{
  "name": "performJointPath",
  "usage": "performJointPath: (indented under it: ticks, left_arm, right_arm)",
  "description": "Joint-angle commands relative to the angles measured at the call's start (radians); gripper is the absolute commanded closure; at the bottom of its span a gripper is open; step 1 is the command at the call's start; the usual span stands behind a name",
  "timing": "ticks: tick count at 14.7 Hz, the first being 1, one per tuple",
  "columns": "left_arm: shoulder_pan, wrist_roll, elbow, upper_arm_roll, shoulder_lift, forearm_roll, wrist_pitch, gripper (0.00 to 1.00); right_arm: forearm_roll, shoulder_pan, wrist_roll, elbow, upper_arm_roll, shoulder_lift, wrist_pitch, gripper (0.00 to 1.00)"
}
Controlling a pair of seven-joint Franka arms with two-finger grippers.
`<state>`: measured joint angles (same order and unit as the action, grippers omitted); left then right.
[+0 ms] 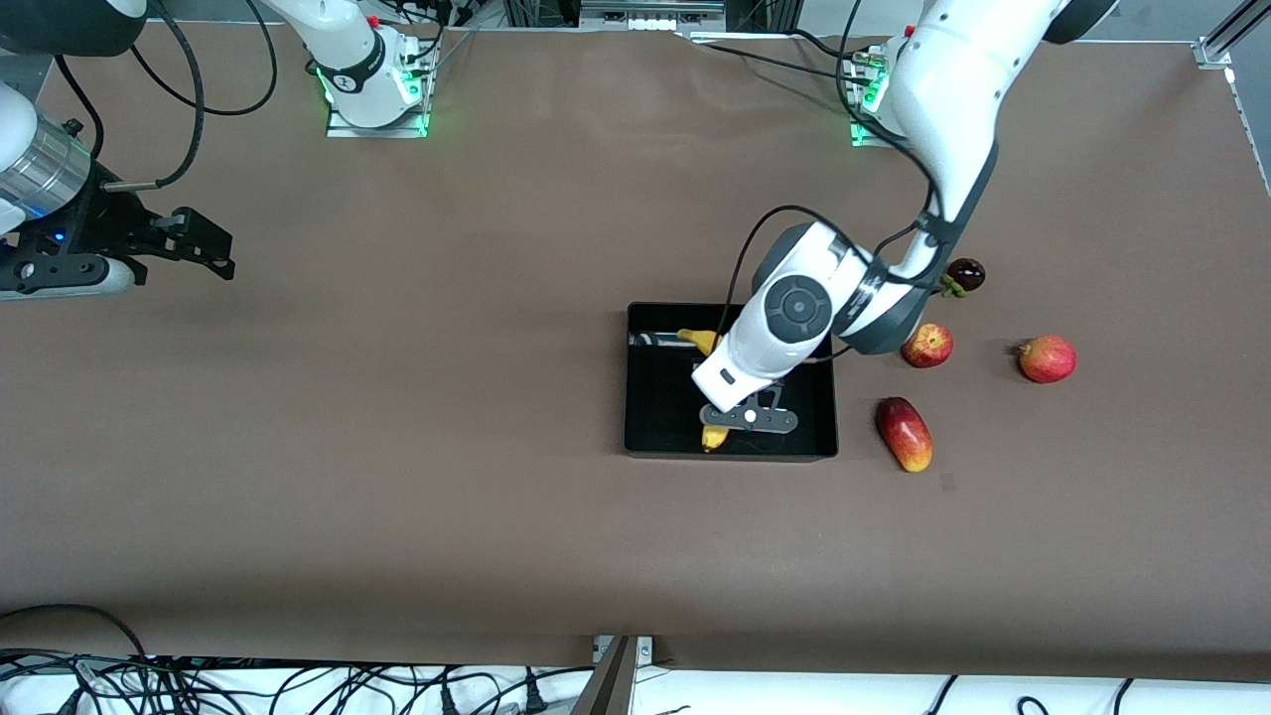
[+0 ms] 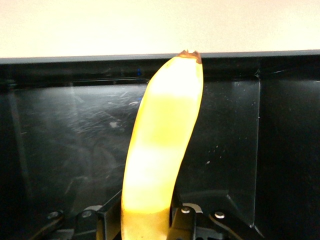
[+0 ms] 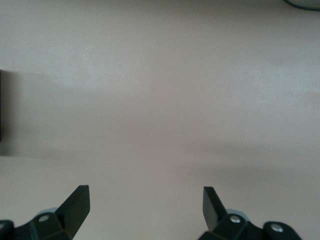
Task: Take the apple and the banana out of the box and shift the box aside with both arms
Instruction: 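Lift the banana out and lay it on the table near the apples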
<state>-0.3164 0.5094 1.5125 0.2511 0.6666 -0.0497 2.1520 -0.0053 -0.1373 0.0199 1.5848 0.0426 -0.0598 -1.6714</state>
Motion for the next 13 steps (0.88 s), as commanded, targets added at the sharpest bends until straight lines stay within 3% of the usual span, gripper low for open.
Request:
performJointPath:
  ticks: [1, 4, 6, 9, 13]
  left_arm:
    - [0.052, -0.047, -0.012, 0.010, -0.074, -0.018, -0.137, 0.93]
    - [0.124, -0.234, -0.090, 0.001, -0.088, -0.019, -0.346, 0.94]
    - [0.189, -0.444, -0.077, -0.003, -0.079, -0.024, -0.382, 0.94]
    - [0.278, -0.716, -0.061, -0.029, -0.049, -0.211, -0.345, 0.96]
    - [0.411, -0.972, -0.057, -0.032, 0.017, -0.229, -0.186, 0.95]
  right_arm:
    - [-0.004, 0.013, 0.002, -0.012, -0.010, -0.002, 0.010, 0.00]
    - [-0.004, 0.013, 0.002, -0.012, -0.010, -0.003, 0.012, 0.00]
    - [-0.004, 0.013, 0.002, -0.012, -0.010, -0.002, 0.012, 0.00]
    - [-0.004, 0.013, 0.002, -0.012, -0.010, -0.003, 0.012, 0.00]
    - [-0.004, 0.013, 0.002, -0.012, -0.010, -0.002, 0.010, 0.00]
